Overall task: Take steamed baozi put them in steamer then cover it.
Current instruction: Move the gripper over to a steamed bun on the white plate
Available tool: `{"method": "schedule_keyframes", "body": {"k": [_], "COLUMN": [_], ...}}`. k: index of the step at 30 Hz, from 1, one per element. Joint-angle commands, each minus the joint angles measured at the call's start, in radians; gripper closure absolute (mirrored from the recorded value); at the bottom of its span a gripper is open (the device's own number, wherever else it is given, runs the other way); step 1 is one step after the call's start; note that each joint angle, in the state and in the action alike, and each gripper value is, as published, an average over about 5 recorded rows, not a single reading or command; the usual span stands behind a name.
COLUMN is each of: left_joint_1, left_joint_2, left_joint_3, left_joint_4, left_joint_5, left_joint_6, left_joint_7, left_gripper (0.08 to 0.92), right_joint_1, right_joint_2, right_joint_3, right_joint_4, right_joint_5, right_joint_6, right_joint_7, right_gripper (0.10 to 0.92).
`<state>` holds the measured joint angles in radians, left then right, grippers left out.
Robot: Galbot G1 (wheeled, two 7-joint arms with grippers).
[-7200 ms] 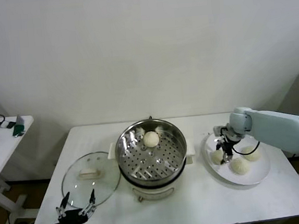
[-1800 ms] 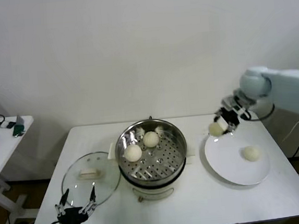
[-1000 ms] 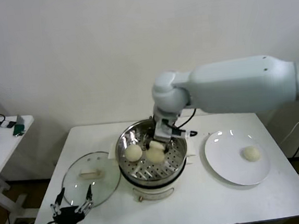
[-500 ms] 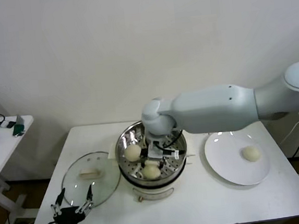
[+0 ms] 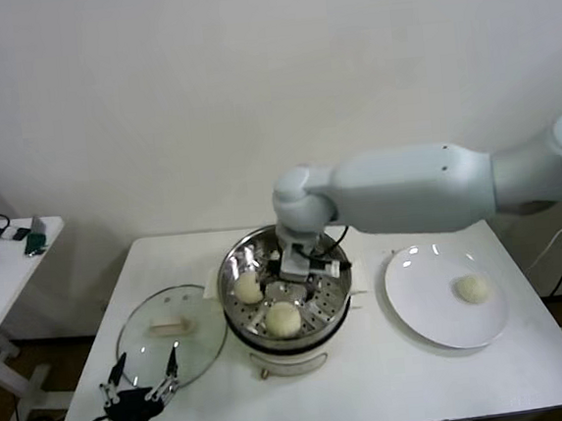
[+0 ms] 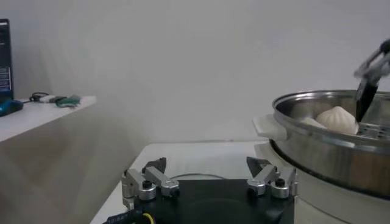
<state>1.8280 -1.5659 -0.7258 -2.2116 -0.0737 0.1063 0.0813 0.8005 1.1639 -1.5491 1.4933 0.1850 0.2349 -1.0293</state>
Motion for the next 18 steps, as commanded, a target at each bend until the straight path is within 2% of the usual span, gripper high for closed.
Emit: {"method": "schedule_keyframes", "body": {"k": [1, 7, 13, 18], "left_joint_1": [-0.009, -0.013, -0.023, -0.029], "left_joint_2": [0.006, 0.015, 0.017, 0.019], "left_joint_3": [0.001, -0.001, -0.006, -0.008], "left_joint_4": [0.004, -0.003, 0.005, 0.017], "left_joint_5": [-0.002, -0.005, -0.008, -0.007], "left_joint_6": [0.002, 0.006, 0.008, 0.010], "left_joint_7": [0.001, 0.005, 0.008, 0.012], "left_gripper": [0.177, 0.177, 0.177, 0.177], "right_joint_1": [0.228, 0.192, -0.016, -0.222], "right_joint_2": [-0.268, -0.462, -0.585, -0.596], "right_joint_3": [-0.227, -0.326, -0.221, -0.042], "right_joint_4": [-0.145, -0.219, -0.300, -0.406], "right_joint_5": [0.302, 0.325, 0.160, 0.042], "right_joint_6": [-0.119, -0.273, -0.258, -0.226], "right_joint_7": [-0.064, -0.040, -0.034, -0.026], "right_gripper": [0.202, 0.203, 0.203, 0.203]}}
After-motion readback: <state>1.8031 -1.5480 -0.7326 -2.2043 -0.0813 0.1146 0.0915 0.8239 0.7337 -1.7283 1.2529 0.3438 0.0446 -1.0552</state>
